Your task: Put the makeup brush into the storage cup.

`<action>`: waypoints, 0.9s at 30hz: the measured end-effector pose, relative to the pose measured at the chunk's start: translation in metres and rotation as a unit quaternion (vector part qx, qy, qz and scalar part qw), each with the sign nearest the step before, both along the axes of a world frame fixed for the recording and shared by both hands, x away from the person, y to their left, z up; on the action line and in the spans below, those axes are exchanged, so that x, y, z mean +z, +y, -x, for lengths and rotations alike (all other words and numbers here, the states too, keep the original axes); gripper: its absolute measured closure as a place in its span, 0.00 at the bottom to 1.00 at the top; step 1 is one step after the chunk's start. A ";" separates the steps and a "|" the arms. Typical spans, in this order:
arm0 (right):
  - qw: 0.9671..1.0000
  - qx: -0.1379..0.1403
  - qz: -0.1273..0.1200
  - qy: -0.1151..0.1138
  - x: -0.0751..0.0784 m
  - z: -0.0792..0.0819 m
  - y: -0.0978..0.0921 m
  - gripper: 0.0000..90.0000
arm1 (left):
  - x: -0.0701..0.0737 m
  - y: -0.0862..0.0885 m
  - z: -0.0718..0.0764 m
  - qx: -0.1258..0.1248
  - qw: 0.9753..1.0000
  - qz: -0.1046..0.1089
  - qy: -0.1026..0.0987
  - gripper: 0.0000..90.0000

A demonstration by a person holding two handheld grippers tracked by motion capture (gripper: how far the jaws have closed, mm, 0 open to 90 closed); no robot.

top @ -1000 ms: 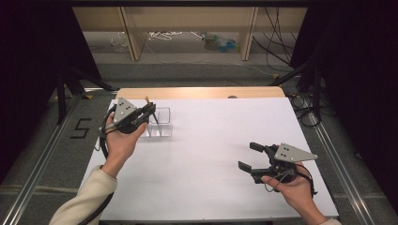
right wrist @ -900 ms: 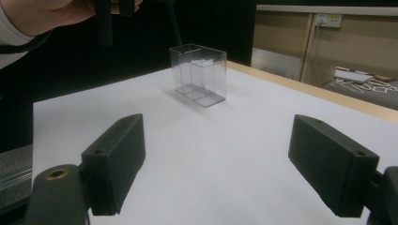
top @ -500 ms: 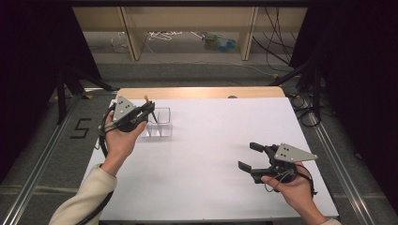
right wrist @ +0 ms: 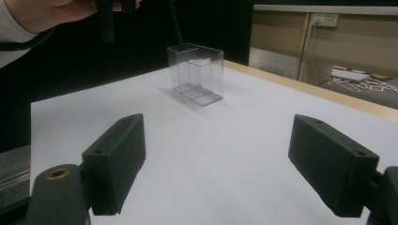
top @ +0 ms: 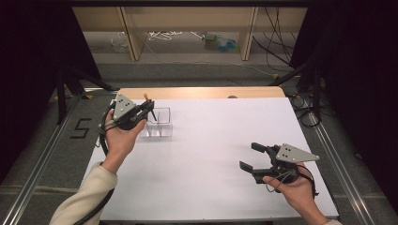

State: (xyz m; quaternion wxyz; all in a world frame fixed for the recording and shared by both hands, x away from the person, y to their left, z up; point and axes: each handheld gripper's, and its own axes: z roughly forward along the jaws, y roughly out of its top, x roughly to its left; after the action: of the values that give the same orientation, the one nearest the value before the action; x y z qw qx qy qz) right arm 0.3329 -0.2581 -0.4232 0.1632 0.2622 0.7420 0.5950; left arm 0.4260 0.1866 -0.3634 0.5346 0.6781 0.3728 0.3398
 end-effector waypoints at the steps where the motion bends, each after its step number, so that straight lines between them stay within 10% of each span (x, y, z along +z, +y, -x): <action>1: 1.000 0.001 0.001 -0.008 0.000 -0.001 -0.001 0.22 | 0.000 0.000 0.000 0.000 1.000 -0.001 0.000 0.92; 27: 1.000 0.007 -0.003 -0.008 -0.001 -0.002 0.000 0.22 | 0.003 0.001 -0.008 0.005 1.000 -0.002 -0.005 0.92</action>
State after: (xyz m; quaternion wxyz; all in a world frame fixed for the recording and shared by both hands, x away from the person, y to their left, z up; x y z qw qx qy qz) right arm 0.3349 -0.2581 -0.4247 0.1640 0.2530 0.7404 0.6007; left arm 0.4337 0.1879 -0.3606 0.5330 0.6758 0.3727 0.3468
